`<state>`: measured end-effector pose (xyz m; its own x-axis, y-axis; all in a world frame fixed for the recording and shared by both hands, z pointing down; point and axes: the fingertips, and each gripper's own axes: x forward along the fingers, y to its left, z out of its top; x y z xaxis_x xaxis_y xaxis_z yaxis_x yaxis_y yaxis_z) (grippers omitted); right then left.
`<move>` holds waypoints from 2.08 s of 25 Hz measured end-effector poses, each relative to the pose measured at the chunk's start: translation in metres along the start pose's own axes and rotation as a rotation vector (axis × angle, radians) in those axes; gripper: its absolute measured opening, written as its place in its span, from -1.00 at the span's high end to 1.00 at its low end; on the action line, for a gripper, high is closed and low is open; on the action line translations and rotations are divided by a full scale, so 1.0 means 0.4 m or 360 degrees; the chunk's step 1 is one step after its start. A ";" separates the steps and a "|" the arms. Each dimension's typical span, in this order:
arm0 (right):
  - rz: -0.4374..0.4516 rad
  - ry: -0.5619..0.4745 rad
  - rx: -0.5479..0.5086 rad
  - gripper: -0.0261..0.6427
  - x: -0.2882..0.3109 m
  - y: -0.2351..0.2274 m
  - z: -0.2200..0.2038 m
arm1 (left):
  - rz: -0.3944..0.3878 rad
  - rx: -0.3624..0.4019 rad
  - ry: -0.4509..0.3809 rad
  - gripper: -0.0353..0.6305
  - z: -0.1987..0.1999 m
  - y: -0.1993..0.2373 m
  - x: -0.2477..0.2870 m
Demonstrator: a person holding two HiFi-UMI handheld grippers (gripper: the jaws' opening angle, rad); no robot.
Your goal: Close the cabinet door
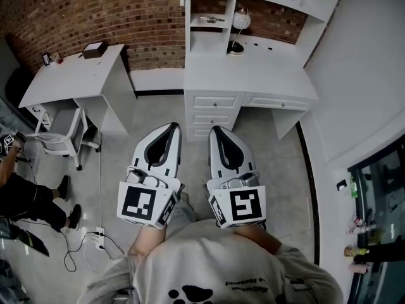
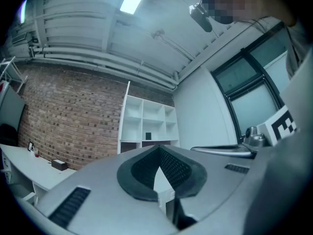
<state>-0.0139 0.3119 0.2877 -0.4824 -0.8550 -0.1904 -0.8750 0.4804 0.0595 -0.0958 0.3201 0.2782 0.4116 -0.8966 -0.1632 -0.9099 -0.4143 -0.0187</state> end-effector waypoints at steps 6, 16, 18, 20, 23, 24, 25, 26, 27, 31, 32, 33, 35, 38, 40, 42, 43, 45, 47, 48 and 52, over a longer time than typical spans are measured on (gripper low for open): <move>-0.0003 -0.0024 -0.0018 0.87 0.166 -0.027 -0.008 | -0.0039 0.0009 0.0002 0.87 -0.006 0.105 0.125; -0.0044 -0.0042 -0.0046 0.86 0.416 -0.034 -0.041 | -0.0118 0.0006 -0.0019 0.87 -0.023 0.291 0.290; -0.0070 -0.0046 -0.0051 0.86 0.450 -0.030 -0.051 | -0.0158 0.0018 -0.0025 0.87 -0.030 0.318 0.313; -0.0100 -0.0044 -0.0058 0.86 0.477 -0.029 -0.058 | -0.0189 0.0015 -0.0031 0.87 -0.034 0.342 0.332; -0.0133 -0.0024 -0.0065 0.86 0.510 -0.036 -0.068 | -0.0219 -0.0005 -0.0025 0.87 -0.040 0.369 0.361; -0.0142 -0.0018 -0.0063 0.86 0.520 -0.040 -0.072 | -0.0229 -0.0009 -0.0019 0.87 -0.044 0.374 0.370; -0.0150 -0.0015 -0.0058 0.86 0.529 -0.044 -0.076 | -0.0238 -0.0009 -0.0013 0.87 -0.048 0.379 0.378; -0.0157 -0.0014 -0.0054 0.86 0.537 -0.047 -0.079 | -0.0247 -0.0008 -0.0008 0.87 -0.052 0.383 0.386; -0.0163 -0.0015 -0.0052 0.86 0.545 -0.050 -0.083 | -0.0255 -0.0008 -0.0005 0.87 -0.056 0.387 0.393; -0.0176 -0.0005 -0.0047 0.86 0.577 -0.066 -0.104 | -0.0272 -0.0017 0.0001 0.87 -0.073 0.405 0.429; -0.0179 -0.0005 -0.0043 0.86 0.588 -0.075 -0.107 | -0.0273 -0.0016 0.0003 0.88 -0.076 0.409 0.442; -0.0181 -0.0009 -0.0038 0.86 0.601 -0.086 -0.110 | -0.0275 -0.0015 0.0004 0.87 -0.079 0.413 0.456; -0.0183 -0.0026 -0.0035 0.86 0.629 -0.108 -0.114 | -0.0279 -0.0013 0.0002 0.88 -0.087 0.422 0.489; -0.0170 -0.0048 -0.0041 0.86 0.685 -0.135 -0.123 | -0.0272 -0.0004 -0.0014 0.87 -0.095 0.450 0.544; -0.0153 -0.0058 -0.0042 0.86 0.733 -0.155 -0.129 | -0.0260 0.0003 -0.0023 0.87 -0.098 0.473 0.587; -0.0133 -0.0064 -0.0044 0.86 0.786 -0.179 -0.133 | -0.0245 0.0003 -0.0026 0.87 -0.101 0.497 0.637; -0.0122 -0.0064 -0.0047 0.86 0.813 -0.191 -0.135 | -0.0237 0.0001 -0.0027 0.87 -0.102 0.511 0.664; -0.0101 -0.0067 -0.0055 0.86 0.871 -0.217 -0.135 | -0.0223 -0.0001 -0.0033 0.88 -0.103 0.537 0.719; -0.0075 -0.0079 -0.0065 0.86 0.927 -0.243 -0.134 | -0.0208 0.0003 -0.0043 0.87 -0.101 0.561 0.773; -0.0061 -0.0087 -0.0070 0.86 0.954 -0.256 -0.134 | -0.0199 0.0007 -0.0049 0.87 -0.101 0.572 0.799; -0.0012 -0.0102 -0.0071 0.86 1.045 -0.309 -0.144 | -0.0154 0.0012 -0.0065 0.87 -0.108 0.611 0.893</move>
<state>-0.1098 -0.1160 0.2572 -0.4734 -0.8436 -0.2533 -0.8803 0.4636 0.1013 -0.1688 -0.1083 0.2579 0.4953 -0.8452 -0.2006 -0.8664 -0.4974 -0.0437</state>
